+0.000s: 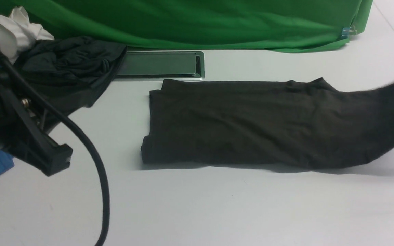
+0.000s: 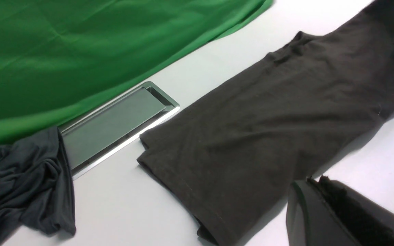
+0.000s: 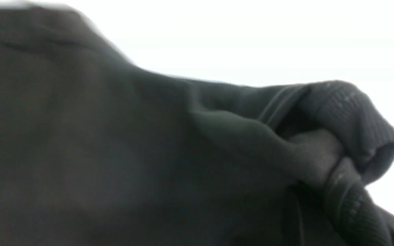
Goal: Fold a long-sleeved shirt on a white desktop.
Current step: 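Fold the right end of the dark garment over onto its left end with the right gripper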
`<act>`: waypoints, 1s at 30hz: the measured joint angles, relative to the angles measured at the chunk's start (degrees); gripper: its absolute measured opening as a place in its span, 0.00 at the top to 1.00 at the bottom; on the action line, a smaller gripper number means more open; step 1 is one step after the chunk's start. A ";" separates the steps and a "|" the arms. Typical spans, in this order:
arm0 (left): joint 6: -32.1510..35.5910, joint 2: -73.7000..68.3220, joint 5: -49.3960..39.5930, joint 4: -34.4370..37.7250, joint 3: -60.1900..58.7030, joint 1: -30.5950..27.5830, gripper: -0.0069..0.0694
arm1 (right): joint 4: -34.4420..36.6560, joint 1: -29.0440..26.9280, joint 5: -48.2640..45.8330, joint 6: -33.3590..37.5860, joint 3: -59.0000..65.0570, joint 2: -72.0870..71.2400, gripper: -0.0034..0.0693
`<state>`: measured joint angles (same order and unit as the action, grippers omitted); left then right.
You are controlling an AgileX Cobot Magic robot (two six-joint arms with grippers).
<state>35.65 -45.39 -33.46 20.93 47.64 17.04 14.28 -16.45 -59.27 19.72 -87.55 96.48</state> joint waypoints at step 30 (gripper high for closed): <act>-0.13 0.00 0.63 -0.06 -0.05 0.00 0.89 | 18.34 41.17 2.42 -2.60 -26.24 20.65 0.85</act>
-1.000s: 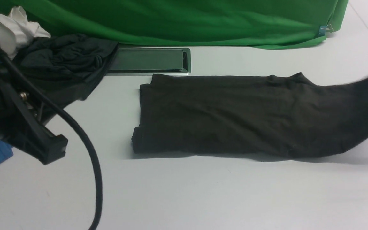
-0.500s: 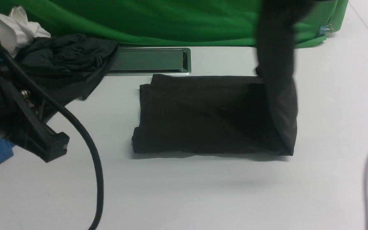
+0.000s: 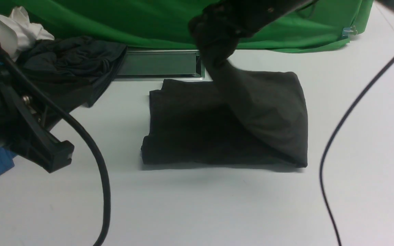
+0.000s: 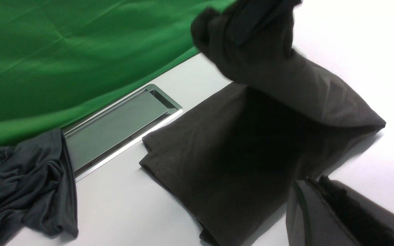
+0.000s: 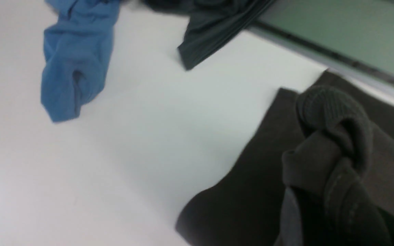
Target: Fold a long-sleeved shirt on a white desktop.
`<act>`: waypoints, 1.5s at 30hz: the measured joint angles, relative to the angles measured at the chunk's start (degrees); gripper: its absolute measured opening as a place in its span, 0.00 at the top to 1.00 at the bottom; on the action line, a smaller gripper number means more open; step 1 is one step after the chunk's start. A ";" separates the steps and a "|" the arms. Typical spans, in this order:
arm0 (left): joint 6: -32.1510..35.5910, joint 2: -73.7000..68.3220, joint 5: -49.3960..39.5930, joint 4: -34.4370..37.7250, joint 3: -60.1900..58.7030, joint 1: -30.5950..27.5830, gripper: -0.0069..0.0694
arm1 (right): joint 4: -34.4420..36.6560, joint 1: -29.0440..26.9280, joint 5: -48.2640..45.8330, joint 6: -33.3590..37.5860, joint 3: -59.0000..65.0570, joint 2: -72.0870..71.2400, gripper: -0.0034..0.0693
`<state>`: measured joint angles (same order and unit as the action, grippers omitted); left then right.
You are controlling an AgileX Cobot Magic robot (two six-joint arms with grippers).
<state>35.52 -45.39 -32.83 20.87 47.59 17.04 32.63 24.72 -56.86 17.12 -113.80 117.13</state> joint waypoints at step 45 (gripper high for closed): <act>1.60 -56.46 8.85 1.09 10.03 0.00 0.89 | -26.19 -7.21 9.52 -8.38 23.42 3.10 0.93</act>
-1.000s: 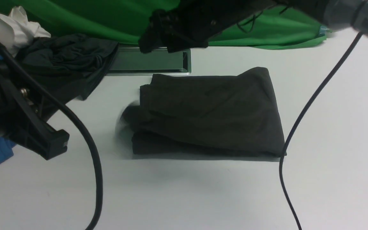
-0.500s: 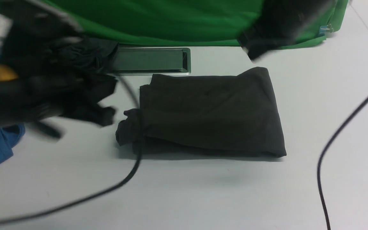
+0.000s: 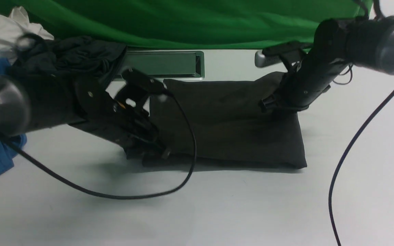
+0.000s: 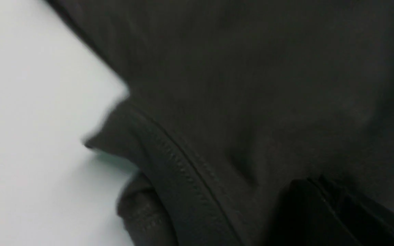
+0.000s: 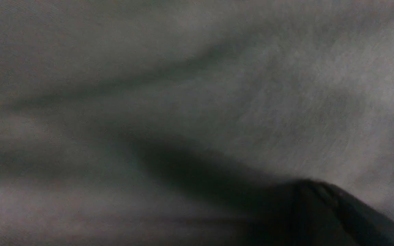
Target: Fold a long-sleeved shirt on a white desktop.
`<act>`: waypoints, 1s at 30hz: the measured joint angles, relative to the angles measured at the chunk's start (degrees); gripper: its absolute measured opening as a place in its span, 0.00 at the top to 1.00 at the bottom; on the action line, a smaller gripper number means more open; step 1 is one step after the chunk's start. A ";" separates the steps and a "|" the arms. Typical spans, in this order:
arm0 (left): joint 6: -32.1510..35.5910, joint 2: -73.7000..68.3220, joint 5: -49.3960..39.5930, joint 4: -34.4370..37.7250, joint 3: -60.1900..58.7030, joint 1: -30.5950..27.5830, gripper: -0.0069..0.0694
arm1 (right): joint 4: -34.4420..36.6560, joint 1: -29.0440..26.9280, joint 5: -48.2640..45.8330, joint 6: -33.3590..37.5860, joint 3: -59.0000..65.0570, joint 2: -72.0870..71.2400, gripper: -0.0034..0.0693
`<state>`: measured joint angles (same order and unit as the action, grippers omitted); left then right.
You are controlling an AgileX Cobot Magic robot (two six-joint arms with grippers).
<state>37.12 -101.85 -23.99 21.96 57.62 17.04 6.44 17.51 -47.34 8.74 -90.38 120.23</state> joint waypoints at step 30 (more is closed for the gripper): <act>-4.00 69.51 6.87 -2.89 -21.54 0.00 0.89 | -0.40 -3.90 -2.98 0.31 -6.88 -4.21 0.91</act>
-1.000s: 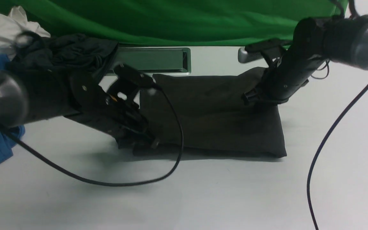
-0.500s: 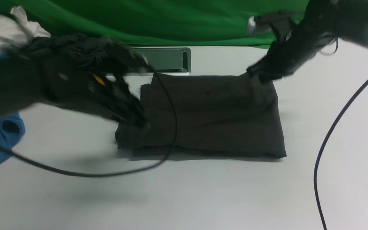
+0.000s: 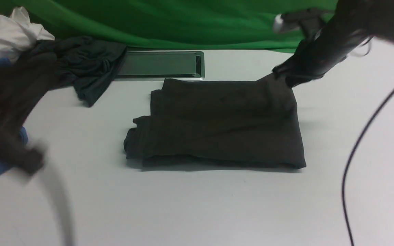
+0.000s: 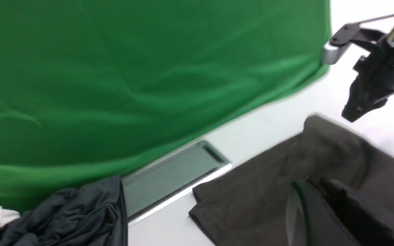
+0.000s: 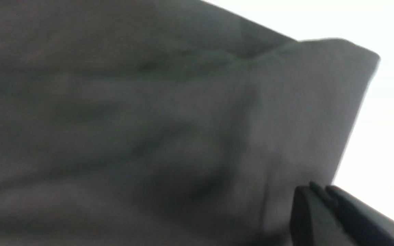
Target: Fold a long-sleeved shirt on a white desktop.
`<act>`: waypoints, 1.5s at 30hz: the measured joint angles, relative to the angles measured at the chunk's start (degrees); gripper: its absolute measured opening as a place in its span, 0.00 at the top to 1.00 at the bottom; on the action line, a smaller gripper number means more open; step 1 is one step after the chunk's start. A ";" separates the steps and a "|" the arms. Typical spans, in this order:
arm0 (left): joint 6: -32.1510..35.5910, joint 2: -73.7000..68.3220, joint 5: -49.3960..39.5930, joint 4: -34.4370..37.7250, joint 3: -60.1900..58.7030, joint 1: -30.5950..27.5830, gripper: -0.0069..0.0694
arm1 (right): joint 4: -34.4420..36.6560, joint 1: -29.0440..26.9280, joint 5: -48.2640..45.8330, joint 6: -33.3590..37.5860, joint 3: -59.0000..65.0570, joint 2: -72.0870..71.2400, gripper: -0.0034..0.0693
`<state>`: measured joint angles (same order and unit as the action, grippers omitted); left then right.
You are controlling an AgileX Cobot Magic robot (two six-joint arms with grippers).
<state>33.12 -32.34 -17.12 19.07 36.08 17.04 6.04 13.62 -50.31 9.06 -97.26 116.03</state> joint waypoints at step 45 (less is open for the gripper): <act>0.90 29.09 1.14 -2.72 -26.29 0.00 0.89 | -4.59 0.93 18.49 -11.04 68.41 -92.34 0.91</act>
<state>34.01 -3.25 -15.98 16.35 9.78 17.04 1.44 14.55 -31.83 -1.98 -28.86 23.69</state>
